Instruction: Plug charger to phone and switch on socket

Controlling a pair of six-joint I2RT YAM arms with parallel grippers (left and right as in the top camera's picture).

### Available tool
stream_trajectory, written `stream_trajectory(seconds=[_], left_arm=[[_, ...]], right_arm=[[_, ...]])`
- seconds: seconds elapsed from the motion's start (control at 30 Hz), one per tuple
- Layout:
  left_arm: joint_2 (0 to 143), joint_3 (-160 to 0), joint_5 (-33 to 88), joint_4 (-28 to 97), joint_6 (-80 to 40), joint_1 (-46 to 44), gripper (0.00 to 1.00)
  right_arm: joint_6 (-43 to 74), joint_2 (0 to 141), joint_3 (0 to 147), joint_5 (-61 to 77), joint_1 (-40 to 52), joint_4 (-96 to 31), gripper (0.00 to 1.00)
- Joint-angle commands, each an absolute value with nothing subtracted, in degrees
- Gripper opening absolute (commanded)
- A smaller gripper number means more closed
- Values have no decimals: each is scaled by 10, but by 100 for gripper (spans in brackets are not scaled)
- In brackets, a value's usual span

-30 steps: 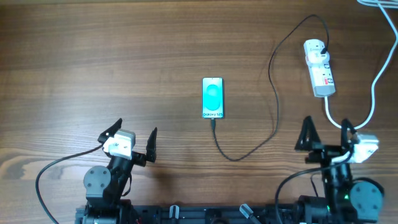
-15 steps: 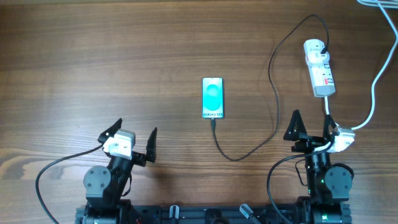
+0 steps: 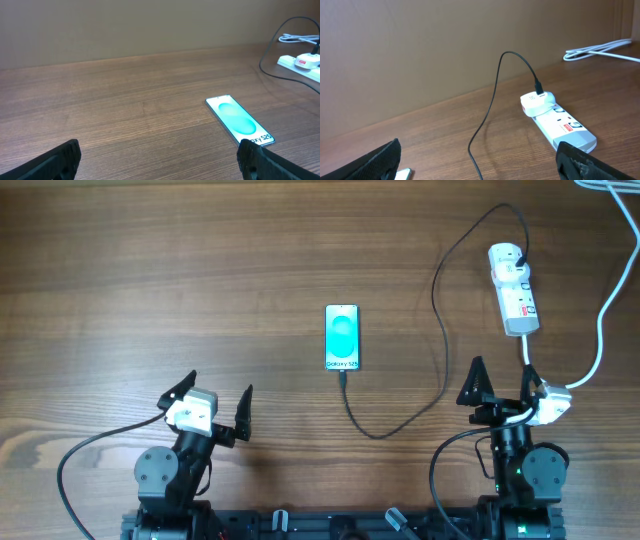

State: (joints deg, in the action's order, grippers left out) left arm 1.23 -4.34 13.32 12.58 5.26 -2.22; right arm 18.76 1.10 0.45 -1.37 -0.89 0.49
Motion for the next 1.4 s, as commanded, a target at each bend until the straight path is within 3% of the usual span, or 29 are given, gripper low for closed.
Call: stream_trajectory(seconds=[0.0, 0.37, 0.53, 0.63, 0.77, 1.37], left_arm=[[12, -40, 132, 124, 49, -25, 100], [2, -40, 132, 122, 49, -25, 100], [2, -32, 70, 101, 101, -24, 100], [2, -3, 56, 41, 98, -25, 100], [2, -3, 29, 44, 51, -25, 100], [3, -3, 29, 42, 51, -14, 100]], right_arm=[[182, 2, 3, -21, -6, 7, 100], [182, 2, 3, -21, -6, 7, 100], [182, 2, 3, -21, -6, 7, 100], [182, 2, 3, -21, -6, 7, 100], [182, 2, 3, -21, -6, 7, 100], [182, 2, 3, -21, -6, 7, 100]])
